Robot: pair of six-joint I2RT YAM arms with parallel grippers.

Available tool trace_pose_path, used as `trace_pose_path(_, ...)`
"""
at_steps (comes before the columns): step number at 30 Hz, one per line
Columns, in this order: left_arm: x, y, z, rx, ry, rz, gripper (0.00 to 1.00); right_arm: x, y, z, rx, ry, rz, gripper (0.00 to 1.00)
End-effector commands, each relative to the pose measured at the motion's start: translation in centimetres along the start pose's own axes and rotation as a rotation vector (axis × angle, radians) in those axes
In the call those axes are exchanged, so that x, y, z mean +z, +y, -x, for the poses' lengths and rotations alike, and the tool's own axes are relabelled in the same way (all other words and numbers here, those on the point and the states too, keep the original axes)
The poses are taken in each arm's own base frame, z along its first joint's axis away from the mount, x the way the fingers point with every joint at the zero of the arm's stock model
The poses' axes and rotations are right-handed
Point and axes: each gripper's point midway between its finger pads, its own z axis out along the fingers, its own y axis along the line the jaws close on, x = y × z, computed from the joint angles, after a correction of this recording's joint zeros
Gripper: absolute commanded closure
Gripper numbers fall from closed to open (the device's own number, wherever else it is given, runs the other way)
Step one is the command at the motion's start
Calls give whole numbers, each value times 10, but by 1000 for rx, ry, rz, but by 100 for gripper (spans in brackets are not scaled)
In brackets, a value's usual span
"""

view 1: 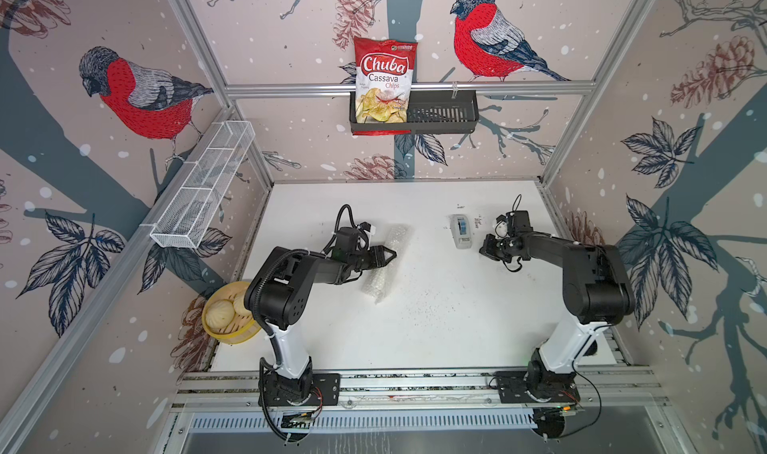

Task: Wrap vases in bubble wrap
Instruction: Tear off the tape using the Tape Cutter, then stick the tape on the bubble wrap.

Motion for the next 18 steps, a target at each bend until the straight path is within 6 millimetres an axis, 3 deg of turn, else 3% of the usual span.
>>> trace_pose_path(1,-2,31,-27,-64,76,132,80,-20,21,13,-57,-44,50,100)
trace_pose_path(5,-1,29,-27,-63,79,119,85,-41,110,13,-255,-48,307,100)
trace_pose_path(9,0,31,-29,-66,84,118,87,-27,193,-15,-470,58,454,100)
trace_pose_path(12,0,31,-30,-65,85,121,87,-11,229,-34,-544,135,534,100)
trace_pose_path(18,-1,30,-28,-64,81,121,87,8,260,-65,-617,238,604,100)
